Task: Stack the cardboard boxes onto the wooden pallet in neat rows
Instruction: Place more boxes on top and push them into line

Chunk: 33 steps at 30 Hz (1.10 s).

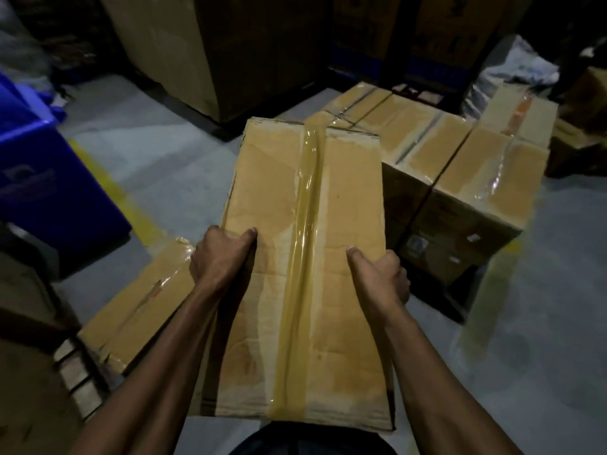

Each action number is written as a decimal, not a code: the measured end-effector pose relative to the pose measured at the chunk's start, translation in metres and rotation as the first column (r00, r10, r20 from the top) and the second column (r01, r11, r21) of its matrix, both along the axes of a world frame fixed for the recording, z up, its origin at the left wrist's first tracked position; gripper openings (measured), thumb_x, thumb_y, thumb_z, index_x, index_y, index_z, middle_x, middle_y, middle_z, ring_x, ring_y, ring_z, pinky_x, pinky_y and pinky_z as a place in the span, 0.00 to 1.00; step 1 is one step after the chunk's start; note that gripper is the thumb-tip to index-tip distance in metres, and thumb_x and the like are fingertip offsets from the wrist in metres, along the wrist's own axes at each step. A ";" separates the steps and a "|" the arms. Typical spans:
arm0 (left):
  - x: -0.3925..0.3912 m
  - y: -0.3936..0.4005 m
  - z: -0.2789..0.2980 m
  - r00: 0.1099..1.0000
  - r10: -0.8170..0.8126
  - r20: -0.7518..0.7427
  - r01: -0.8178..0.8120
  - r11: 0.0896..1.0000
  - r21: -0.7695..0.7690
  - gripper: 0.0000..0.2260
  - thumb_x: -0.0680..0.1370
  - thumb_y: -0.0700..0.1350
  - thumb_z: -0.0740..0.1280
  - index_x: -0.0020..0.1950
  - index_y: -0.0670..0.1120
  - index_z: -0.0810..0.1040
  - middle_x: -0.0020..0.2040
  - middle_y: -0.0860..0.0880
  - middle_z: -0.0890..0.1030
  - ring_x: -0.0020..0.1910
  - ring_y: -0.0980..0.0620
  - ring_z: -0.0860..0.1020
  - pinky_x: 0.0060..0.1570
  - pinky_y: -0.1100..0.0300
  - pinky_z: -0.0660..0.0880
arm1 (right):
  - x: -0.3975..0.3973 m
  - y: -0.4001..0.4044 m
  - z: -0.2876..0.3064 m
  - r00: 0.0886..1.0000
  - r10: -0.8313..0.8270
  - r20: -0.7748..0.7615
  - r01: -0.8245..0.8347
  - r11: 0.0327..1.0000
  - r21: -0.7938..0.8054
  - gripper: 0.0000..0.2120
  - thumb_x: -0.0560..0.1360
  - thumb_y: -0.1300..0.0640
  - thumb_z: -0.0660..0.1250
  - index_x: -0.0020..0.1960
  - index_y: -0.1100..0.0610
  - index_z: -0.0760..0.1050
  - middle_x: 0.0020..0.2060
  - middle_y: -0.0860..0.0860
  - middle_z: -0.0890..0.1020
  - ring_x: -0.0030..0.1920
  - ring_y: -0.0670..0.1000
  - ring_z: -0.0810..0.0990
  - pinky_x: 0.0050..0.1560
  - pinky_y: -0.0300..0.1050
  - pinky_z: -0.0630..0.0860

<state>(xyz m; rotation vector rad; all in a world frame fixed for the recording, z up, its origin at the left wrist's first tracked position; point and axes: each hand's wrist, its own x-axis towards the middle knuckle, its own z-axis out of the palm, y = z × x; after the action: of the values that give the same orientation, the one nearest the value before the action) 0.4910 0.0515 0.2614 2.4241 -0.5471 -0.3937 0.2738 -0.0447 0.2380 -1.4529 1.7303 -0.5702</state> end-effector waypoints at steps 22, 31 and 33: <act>0.295 -0.380 -0.018 0.989 -0.143 -0.031 0.143 0.990 0.004 0.30 0.74 0.67 0.66 0.63 0.44 0.74 0.58 0.42 0.79 0.54 0.38 0.78 0.52 0.50 0.76 | 0.281 -0.345 0.004 0.984 -0.171 -0.038 0.173 0.984 0.039 0.32 0.71 0.33 0.68 0.64 0.56 0.74 0.57 0.55 0.81 0.58 0.61 0.79 0.61 0.59 0.75; 0.367 -0.532 -0.011 0.921 -0.387 -0.045 0.387 0.922 -0.021 0.28 0.74 0.65 0.65 0.64 0.48 0.70 0.56 0.45 0.79 0.53 0.41 0.79 0.53 0.43 0.79 | 0.348 -0.465 0.011 0.944 -0.328 -0.040 0.331 0.940 0.081 0.31 0.71 0.37 0.69 0.65 0.55 0.71 0.59 0.55 0.79 0.59 0.61 0.77 0.62 0.59 0.75; 0.372 -0.562 -0.018 0.906 -0.421 -0.049 0.420 0.907 -0.027 0.30 0.71 0.67 0.64 0.65 0.50 0.69 0.58 0.46 0.79 0.54 0.40 0.79 0.54 0.43 0.78 | 0.352 -0.490 0.008 0.940 -0.337 -0.054 0.341 0.935 0.093 0.29 0.72 0.38 0.69 0.65 0.56 0.71 0.57 0.54 0.79 0.58 0.60 0.78 0.60 0.59 0.76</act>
<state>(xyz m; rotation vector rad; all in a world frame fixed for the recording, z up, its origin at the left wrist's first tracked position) 0.8630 -0.5101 0.2438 2.2613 -1.0516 -0.6290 0.6255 -0.5342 0.2461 -1.1058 2.0274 -0.6274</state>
